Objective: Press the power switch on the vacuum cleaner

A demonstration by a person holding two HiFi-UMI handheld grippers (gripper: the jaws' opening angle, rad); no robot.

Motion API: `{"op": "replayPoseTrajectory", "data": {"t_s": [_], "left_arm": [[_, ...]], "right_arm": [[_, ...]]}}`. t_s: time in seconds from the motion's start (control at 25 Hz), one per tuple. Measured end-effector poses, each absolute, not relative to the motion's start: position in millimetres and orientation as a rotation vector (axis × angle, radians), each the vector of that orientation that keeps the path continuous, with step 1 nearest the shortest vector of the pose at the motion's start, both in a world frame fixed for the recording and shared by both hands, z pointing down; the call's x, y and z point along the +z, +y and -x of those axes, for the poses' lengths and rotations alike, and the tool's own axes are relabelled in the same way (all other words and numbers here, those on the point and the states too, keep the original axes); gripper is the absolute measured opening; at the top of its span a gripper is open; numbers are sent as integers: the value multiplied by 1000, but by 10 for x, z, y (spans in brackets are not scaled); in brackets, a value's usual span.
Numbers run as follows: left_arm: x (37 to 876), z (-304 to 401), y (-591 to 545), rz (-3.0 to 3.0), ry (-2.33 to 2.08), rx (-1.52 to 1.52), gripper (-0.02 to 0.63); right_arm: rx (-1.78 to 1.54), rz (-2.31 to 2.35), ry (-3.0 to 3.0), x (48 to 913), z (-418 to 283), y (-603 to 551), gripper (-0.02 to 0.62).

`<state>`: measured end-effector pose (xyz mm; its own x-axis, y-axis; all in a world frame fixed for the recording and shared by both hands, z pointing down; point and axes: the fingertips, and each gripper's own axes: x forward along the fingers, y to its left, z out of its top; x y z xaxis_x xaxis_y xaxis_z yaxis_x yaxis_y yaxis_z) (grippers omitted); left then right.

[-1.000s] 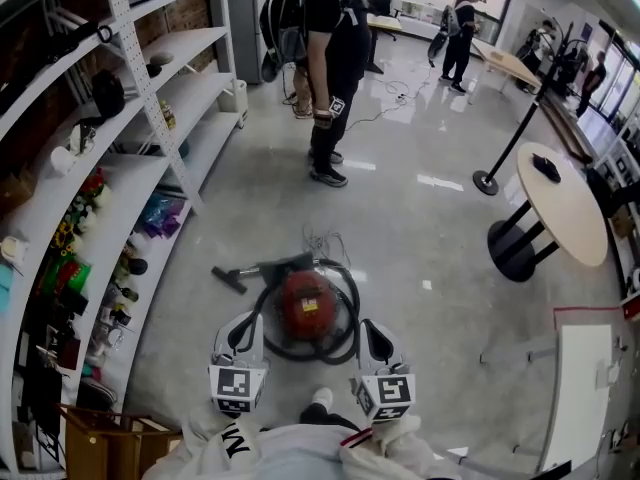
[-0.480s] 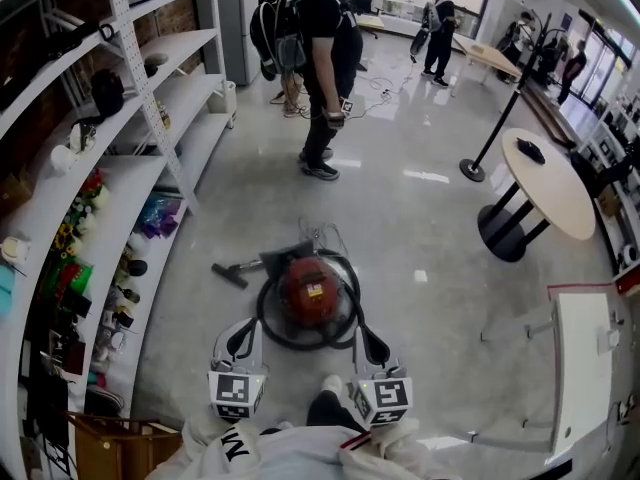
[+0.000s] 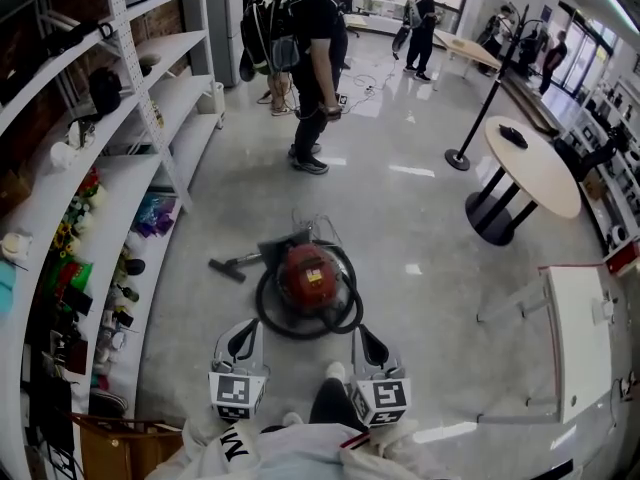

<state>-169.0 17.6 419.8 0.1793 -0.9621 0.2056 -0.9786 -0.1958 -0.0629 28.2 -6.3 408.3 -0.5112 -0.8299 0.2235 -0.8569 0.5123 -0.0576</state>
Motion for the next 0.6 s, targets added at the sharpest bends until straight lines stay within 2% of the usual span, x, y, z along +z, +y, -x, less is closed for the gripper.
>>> {"op": "replayPoseTrajectory", "data": {"t_s": [0.6], "left_arm": [[4221,1601,626,-2374,-1869,259,0]], "right_arm": [[212,-1492,-2534,4034,-345,470,-2]]}}
